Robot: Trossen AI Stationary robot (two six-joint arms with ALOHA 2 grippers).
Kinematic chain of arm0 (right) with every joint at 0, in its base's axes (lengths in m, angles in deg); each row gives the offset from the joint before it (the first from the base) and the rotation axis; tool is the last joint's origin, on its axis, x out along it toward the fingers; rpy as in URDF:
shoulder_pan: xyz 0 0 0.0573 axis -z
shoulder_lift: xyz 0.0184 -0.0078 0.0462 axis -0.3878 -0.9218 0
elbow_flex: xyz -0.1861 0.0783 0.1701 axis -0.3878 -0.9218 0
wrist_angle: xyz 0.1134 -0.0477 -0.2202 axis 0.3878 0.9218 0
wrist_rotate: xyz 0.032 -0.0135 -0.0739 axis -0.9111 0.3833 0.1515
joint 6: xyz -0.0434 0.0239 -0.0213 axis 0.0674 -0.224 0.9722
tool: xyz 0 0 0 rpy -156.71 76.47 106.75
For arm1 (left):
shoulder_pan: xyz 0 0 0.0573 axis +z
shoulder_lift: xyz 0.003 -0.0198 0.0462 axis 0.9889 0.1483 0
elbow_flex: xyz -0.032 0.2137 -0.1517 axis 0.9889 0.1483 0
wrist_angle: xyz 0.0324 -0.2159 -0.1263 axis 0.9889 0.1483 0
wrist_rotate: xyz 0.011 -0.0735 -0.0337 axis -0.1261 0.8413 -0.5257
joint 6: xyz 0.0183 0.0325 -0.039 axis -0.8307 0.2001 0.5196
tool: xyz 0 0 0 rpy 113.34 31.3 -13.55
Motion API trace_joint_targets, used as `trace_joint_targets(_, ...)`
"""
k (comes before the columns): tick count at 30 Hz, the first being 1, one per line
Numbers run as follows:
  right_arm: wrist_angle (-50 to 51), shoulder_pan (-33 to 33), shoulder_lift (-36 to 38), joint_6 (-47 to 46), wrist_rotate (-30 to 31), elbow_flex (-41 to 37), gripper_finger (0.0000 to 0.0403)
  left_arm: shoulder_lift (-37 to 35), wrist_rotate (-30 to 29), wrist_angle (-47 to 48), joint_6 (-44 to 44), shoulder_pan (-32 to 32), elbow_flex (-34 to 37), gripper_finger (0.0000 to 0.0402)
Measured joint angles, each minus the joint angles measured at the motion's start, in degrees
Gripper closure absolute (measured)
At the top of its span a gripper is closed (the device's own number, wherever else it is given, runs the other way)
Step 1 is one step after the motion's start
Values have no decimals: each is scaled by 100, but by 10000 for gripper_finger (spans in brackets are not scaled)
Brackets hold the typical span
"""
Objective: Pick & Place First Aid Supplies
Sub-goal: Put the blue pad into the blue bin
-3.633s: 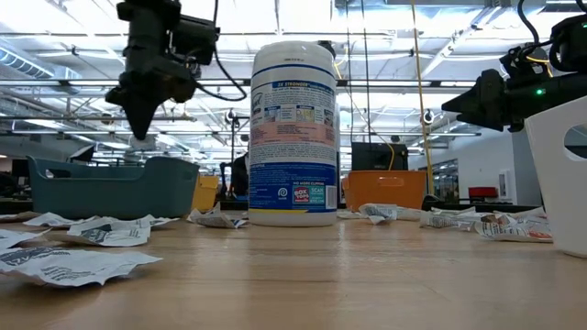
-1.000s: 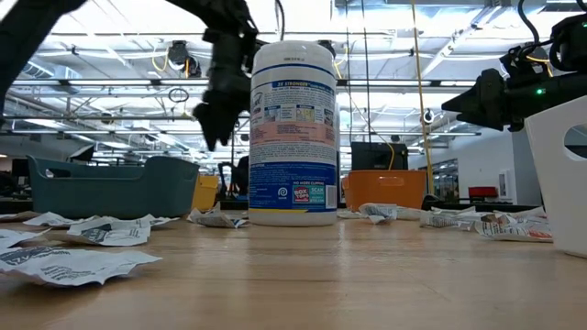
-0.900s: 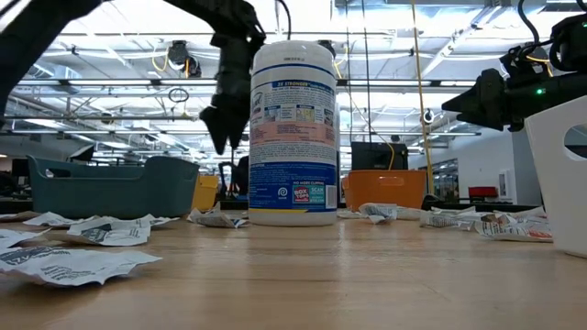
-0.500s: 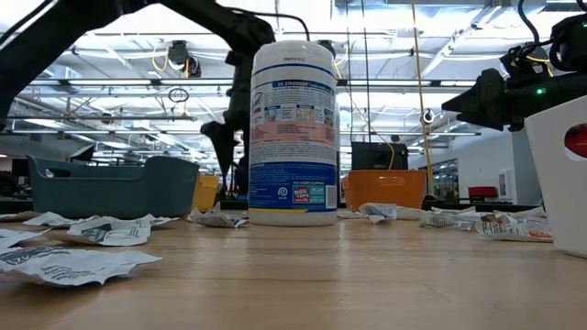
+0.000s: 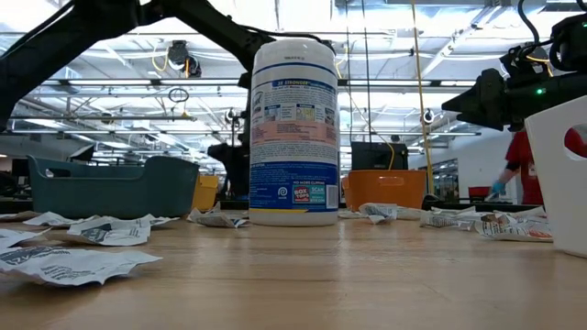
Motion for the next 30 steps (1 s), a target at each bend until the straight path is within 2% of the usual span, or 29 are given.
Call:
trace_joint_targets(9, -2, 0, -1, 0, 1, 0, 46, -7, 158, -582, 745, -11, 411, 122)
trace_joint_targets(19, 0, 1, -1, 2, 0, 0, 46, -25, 234, -595, 736, -2, 648, 141)
trace_joint_targets(24, 0, -1, -2, 0, 1, 0, 46, -25, 234, -591, 691, 38, 656, 175)
trace_joint_targets(30, -1, 0, -1, 2, 0, 0, 46, -20, 78, -586, 688, 59, 659, 238)
